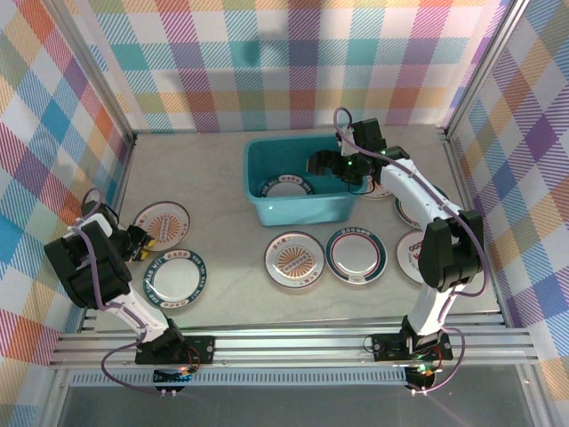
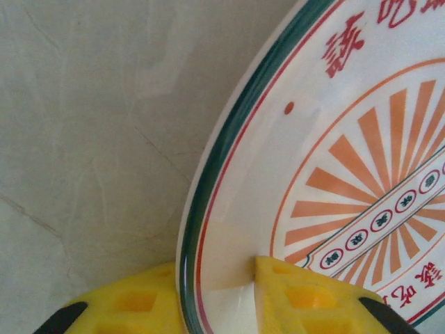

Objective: Place the plates into the plastic bin on the countertop

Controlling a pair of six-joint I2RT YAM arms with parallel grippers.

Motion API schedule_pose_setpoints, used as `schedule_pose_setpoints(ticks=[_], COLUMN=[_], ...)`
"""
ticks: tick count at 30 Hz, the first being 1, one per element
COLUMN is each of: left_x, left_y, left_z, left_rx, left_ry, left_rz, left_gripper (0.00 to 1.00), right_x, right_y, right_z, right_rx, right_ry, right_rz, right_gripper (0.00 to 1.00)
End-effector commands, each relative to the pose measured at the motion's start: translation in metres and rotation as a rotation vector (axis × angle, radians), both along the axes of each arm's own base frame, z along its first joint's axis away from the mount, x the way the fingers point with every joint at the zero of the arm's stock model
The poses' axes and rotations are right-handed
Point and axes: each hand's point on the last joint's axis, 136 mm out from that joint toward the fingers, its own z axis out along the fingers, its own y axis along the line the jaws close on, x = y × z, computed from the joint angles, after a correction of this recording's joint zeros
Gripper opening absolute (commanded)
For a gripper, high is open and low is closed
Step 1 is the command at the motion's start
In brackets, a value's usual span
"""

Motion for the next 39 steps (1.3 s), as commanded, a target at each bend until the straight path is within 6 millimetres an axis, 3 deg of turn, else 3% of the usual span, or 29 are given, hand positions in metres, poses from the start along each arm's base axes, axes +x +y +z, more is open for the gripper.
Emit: schedule_pose_setpoints(ticks=[1,13,24,39], left_x=[0.014,0.016,0.018,0.051], left_y=[-0.001,-0.002,-0.010,-0.031], left_z=[-0.005,0.024,0.082,0.151], left_rx=[0.010,0.042,0.086,0.147], left_ry=[-0.076,-0.152,-0.297,-0.468], left_rz=[-0.019,0.014,-0.001,-0.066], left_gripper=[0.22,0.08,0.00,0.00], right_x=[-0.002,-0.024,-0.050,-0.072], right_y=[0.003,-0.004,-0.014,-0.027], right_z=[0.017,0.038,0.045,0.052], right_rx=[0.010,-0.003,-0.012,-0.023], right_ry=[-0.034,-0.070,-0.081,-0.108], right_rz=[0.027,0.049,0.054,0.032], right_gripper=[0.99,0.99,0.99,0.99])
